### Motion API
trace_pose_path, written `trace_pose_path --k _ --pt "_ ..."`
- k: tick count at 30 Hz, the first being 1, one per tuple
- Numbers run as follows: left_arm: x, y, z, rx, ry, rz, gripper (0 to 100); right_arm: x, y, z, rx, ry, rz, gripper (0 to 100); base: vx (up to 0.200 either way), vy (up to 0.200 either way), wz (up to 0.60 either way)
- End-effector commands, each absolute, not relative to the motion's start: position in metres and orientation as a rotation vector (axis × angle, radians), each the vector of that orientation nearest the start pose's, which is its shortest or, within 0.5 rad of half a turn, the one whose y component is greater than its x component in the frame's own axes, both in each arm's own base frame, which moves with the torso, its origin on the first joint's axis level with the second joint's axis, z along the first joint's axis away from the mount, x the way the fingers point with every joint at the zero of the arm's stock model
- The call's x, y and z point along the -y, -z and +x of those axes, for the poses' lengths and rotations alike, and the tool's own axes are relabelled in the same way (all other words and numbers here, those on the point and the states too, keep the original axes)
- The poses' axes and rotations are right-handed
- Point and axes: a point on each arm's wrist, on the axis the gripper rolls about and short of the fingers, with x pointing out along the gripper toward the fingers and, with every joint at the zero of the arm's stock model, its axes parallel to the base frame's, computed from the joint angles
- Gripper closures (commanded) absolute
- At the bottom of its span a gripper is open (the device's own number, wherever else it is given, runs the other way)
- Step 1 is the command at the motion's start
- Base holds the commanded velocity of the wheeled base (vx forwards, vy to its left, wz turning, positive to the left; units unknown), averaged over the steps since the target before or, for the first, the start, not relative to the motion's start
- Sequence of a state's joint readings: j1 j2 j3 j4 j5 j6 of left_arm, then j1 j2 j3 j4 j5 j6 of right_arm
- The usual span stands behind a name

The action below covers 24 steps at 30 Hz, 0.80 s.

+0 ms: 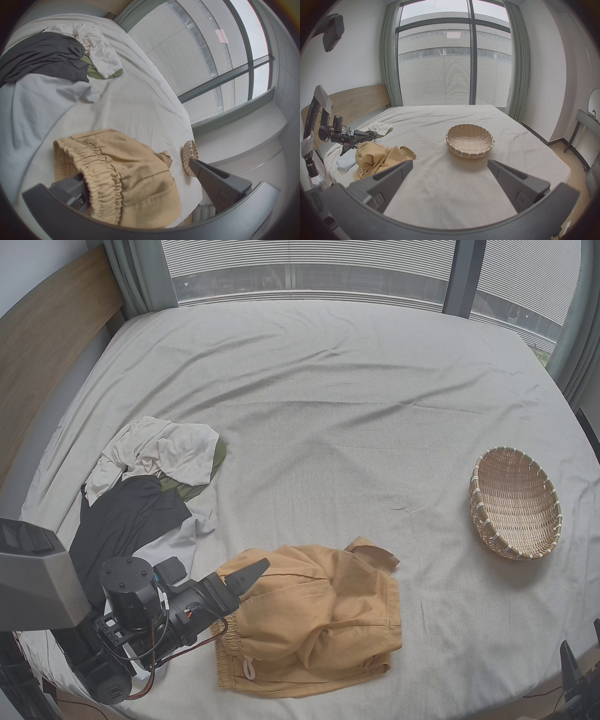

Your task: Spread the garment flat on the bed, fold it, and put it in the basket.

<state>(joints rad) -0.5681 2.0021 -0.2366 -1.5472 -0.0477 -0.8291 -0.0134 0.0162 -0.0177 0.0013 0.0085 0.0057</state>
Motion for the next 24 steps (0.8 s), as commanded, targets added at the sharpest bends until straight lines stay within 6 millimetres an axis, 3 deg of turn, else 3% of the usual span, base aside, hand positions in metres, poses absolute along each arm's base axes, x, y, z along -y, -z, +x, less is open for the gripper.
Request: trace_pose_path --k 1,19,20,24 --pt "0.146 -0.056 0.219 -0.495 0.485 -0.725 0 -0.001 -0.076 -0.023 -0.002 0.005 0.006 0 0.000 0.000 0.00" --pt "0.148 -0.043 0.209 -0.569 0.479 -0.694 0 -0.001 -0.076 -0.023 -0.003 0.005 0.006 0 0.000 0.000 0.00" --pt "0.149 -0.041 0.209 -0.573 0.476 -0.688 100 -0.001 -0.076 -0.023 -0.003 0.005 0.006 0 0.000 0.000 0.00" --pt "0.148 -0.044 0.214 -0.551 0.471 -0.701 100 -0.001 -0.076 -0.023 -0.002 0.005 0.006 0 0.000 0.000 0.00"
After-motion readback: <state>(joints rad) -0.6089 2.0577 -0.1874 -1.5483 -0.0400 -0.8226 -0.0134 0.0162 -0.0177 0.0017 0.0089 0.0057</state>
